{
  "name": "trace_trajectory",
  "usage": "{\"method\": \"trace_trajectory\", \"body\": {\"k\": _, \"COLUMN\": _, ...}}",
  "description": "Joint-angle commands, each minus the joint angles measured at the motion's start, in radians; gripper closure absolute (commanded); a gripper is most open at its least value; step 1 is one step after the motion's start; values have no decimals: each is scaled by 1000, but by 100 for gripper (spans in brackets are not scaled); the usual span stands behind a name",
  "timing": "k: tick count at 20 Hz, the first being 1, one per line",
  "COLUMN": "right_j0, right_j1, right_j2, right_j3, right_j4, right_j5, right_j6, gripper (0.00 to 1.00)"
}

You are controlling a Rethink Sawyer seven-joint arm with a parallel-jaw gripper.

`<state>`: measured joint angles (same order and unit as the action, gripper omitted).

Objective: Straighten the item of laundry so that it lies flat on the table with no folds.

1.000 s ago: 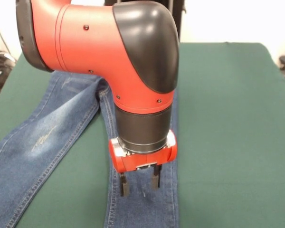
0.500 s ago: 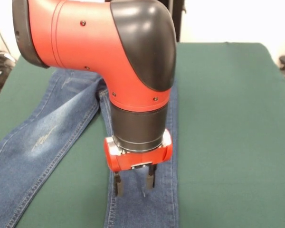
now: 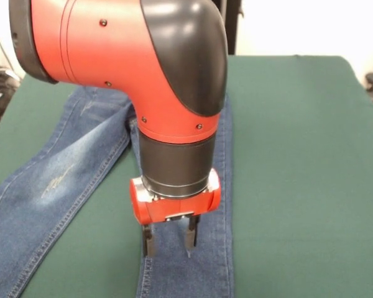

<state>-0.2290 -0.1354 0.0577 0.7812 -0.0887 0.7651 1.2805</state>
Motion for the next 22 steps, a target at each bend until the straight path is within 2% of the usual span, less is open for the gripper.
{"method": "trace_trajectory", "body": {"k": 1, "right_j0": 8, "right_j1": 35, "right_j2": 9, "right_j3": 102, "right_j4": -66, "right_j5": -64, "right_j6": 74, "gripper": 0}}
{"method": "trace_trajectory", "body": {"k": 11, "right_j0": -21, "right_j1": 109, "right_j2": 16, "right_j3": 95, "right_j4": -123, "right_j5": -79, "right_j6": 51, "gripper": 0}}
{"method": "trace_trajectory", "body": {"k": 18, "right_j0": -34, "right_j1": 127, "right_j2": 49, "right_j3": 82, "right_j4": -98, "right_j5": -21, "right_j6": 21, "gripper": 0}}
{"method": "trace_trajectory", "body": {"k": 22, "right_j0": -51, "right_j1": 95, "right_j2": 82, "right_j3": 112, "right_j4": -69, "right_j5": -17, "right_j6": 15, "gripper": 0}}
